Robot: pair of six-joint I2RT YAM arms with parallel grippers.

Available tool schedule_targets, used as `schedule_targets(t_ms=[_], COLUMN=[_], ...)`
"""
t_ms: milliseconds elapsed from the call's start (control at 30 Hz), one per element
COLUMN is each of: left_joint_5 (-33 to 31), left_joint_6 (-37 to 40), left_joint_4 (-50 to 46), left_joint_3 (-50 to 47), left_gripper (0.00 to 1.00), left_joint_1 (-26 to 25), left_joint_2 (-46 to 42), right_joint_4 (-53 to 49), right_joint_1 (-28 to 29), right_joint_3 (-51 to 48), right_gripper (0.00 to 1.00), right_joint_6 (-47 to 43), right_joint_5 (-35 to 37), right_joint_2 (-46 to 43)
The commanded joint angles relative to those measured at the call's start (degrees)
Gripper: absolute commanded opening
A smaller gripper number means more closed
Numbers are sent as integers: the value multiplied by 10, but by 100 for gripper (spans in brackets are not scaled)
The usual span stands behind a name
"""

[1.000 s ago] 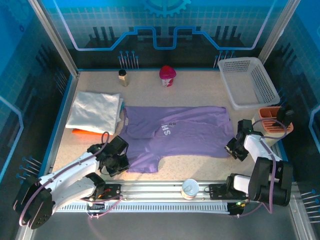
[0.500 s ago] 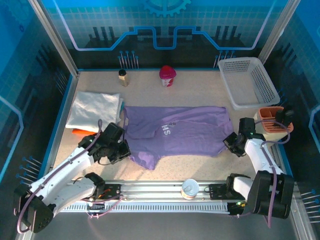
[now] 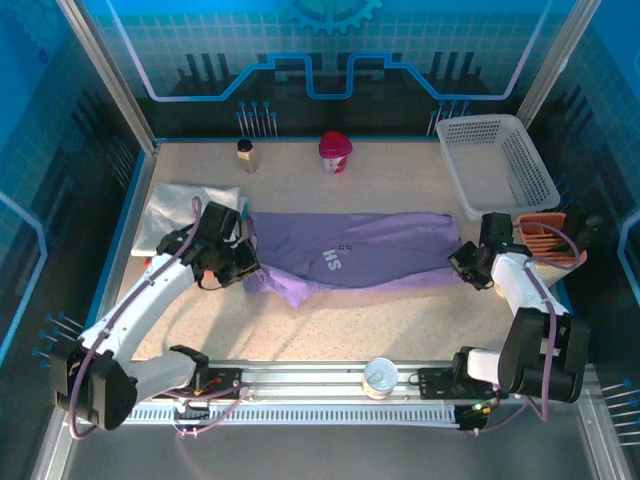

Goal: Fold and stack the t-shirts

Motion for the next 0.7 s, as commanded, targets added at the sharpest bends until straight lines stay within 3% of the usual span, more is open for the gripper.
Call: schedule_targets(t_ms=[0,667], left_joint_5=[19,45], left_joint_6=[42,104], left_joint_4=[12,46], left_joint_3=[37,118], left_gripper=[0,0], left_joint_1=[23,86], left_joint_2=[24,154], right_joint_4=[29,69], right_joint_1=[10,29], right_joint_3=[21,86], right_gripper=[0,0], right_joint_6=[14,22], right_joint_5=[-7,18], right_joint_2=[17,112])
